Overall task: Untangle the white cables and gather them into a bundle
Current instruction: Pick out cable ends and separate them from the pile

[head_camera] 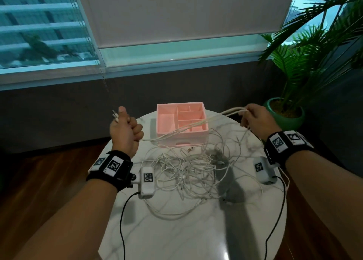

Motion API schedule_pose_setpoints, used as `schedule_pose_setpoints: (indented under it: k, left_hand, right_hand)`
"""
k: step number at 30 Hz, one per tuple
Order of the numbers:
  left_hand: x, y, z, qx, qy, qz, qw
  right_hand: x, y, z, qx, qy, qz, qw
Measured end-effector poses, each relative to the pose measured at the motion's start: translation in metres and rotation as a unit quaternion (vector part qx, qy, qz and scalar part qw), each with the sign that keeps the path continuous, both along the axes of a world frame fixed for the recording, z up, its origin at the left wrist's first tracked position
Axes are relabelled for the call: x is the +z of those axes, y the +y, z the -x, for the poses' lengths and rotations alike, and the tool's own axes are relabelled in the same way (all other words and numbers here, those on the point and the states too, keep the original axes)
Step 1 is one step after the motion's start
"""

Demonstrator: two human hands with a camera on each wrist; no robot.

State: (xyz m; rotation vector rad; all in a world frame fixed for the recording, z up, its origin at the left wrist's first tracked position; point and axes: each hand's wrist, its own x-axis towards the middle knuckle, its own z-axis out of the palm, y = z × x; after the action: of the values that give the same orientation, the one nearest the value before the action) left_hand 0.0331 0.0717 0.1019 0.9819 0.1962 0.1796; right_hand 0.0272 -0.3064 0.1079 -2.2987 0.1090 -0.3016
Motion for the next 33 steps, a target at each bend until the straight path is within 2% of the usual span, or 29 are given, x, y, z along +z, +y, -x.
schedule_pose_setpoints:
  k: [3, 5, 11, 13, 17, 20, 25, 28, 30, 33]
  left_hand:
    - [-0.004, -0.008, 0.000, -0.011, 0.009, -0.010, 1.000]
    - [-0.006, -0.010, 0.000, -0.015, 0.013, -0.013, 1.000]
    - [-0.004, -0.003, -0.003, 0.000, 0.010, -0.008, 1.000]
    - [0.000, 0.004, -0.005, 0.018, 0.006, -0.010, 1.000]
    - [0.001, 0.022, -0.010, 0.046, 0.004, -0.005, 0.999]
    - [-0.002, 0.022, -0.011, 0.047, 0.003, -0.025, 0.999]
    - [-0.022, 0.001, -0.008, 0.016, 0.020, -0.069, 0.997]
    - [-0.037, -0.011, -0.004, -0.003, 0.041, -0.103, 0.994]
    - [-0.047, -0.014, 0.000, -0.006, 0.056, -0.107, 0.993]
    - [-0.059, -0.013, 0.006, -0.001, 0.082, -0.092, 0.992]
  right_hand:
    - [0.023, 0.006, -0.006, -0.041, -0.079, -0.089, 0.992]
    - [0.042, 0.009, -0.007, -0.055, -0.123, -0.117, 0.984]
    - [0.072, 0.005, -0.006, -0.073, -0.191, -0.066, 0.977]
    - [0.074, -0.001, -0.002, -0.055, -0.151, -0.016, 0.987]
    - [0.067, -0.020, 0.008, -0.023, 0.012, 0.104, 0.994]
    - [0.056, -0.038, 0.009, -0.030, 0.020, 0.098, 0.995]
    - [0.050, -0.057, 0.007, -0.058, -0.033, 0.035, 0.997]
    - [0.051, -0.066, 0.012, -0.084, -0.053, 0.053, 0.994]
    - [0.050, -0.078, 0.023, -0.086, -0.021, 0.100, 0.991]
    - [0.034, -0.097, 0.048, -0.060, 0.111, 0.182, 0.975]
